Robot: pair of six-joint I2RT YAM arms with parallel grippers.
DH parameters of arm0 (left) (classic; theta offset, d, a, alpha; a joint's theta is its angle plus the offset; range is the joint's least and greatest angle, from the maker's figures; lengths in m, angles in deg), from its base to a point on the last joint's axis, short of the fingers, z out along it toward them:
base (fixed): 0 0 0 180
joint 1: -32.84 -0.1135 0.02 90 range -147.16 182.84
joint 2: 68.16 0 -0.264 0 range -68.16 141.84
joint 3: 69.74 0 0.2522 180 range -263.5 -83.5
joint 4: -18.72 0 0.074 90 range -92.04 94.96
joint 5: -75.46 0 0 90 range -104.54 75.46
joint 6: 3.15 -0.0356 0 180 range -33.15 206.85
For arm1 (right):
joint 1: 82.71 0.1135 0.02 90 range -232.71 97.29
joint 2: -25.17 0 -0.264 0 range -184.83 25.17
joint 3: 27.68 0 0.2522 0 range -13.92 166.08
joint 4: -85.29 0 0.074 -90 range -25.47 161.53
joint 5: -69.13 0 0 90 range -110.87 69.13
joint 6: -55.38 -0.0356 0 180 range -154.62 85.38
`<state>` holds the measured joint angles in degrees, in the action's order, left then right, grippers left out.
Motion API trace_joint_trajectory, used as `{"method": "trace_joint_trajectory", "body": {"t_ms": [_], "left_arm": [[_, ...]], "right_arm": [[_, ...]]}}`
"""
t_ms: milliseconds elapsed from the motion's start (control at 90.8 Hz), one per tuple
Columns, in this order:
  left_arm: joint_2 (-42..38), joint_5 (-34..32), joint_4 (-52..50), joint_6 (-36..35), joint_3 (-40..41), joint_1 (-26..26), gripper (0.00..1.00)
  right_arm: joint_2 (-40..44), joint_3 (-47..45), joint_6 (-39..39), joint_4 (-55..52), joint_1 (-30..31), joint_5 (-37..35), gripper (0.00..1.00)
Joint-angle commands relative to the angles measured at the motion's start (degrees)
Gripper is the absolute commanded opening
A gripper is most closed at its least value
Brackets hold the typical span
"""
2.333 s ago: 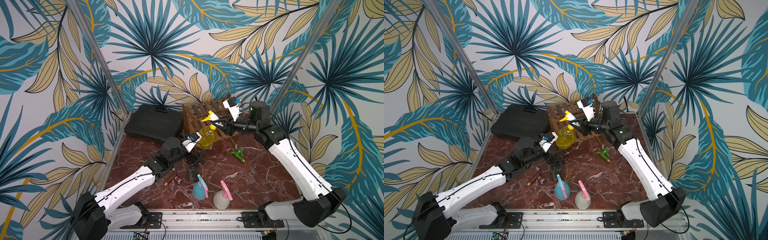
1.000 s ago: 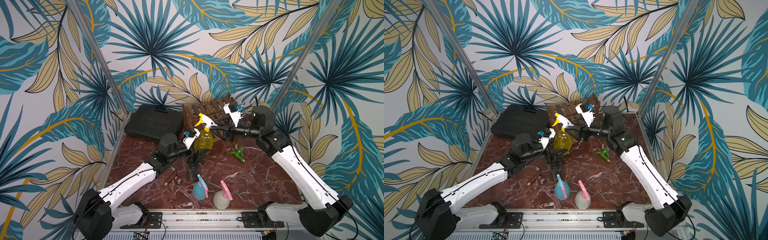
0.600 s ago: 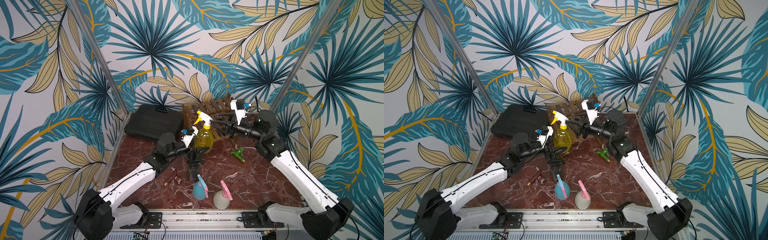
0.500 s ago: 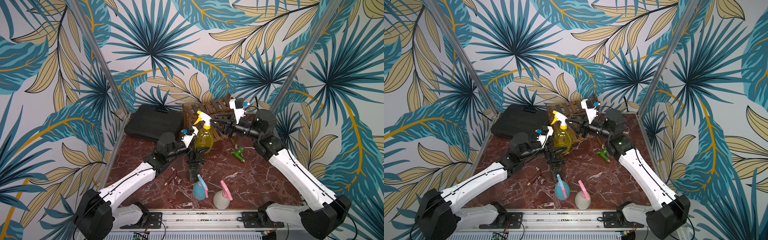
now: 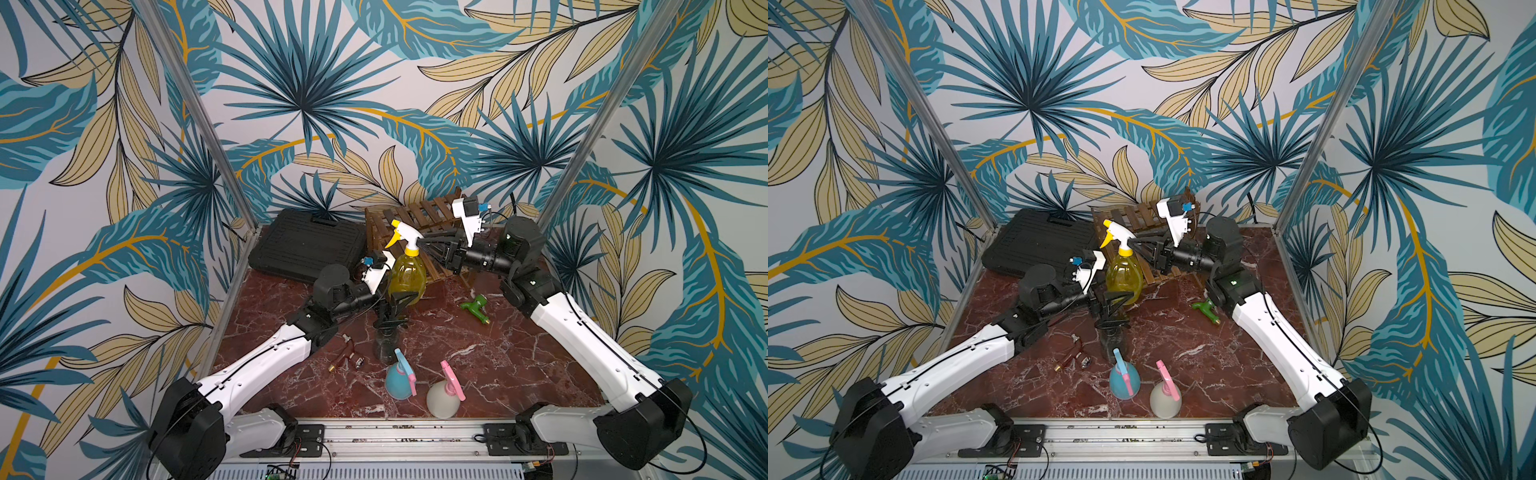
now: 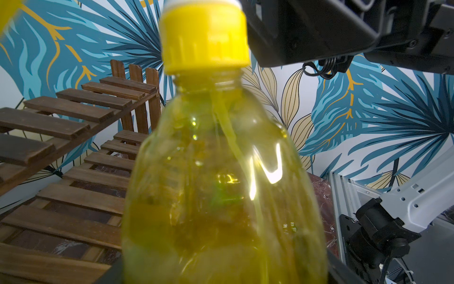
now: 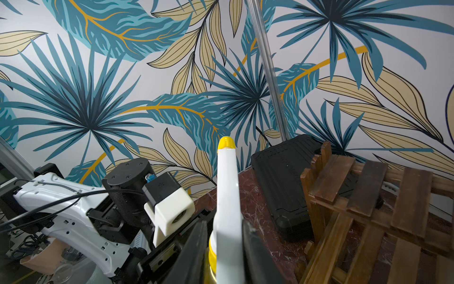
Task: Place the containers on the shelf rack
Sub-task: 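Pick up a container from the center of the board.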
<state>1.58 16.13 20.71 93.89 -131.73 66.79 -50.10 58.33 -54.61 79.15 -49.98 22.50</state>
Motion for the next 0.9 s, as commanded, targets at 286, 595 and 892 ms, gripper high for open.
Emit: {"method": "trace_joint_trajectory", "body": {"t_ms": [286, 595, 892], "left_arm": [[0.67, -0.39, 2.12, -0.06, 0.28, -0.38, 0.85], [-0.5, -2.6, 1.98, -0.6, 0.79, -0.33, 1.0], [-6.78, -7.21, -2.07, -6.09, 0.33, -1.03, 1.0]], "right_arm": [[-0.17, 0.15, -0.15, 0.79, 0.19, -0.09, 0.05], [4.22, -3.67, 2.22, 4.53, 0.15, -6.8, 0.0], [11.85, -4.23, 12.38, 0.37, 0.19, -25.62, 0.0]]}}
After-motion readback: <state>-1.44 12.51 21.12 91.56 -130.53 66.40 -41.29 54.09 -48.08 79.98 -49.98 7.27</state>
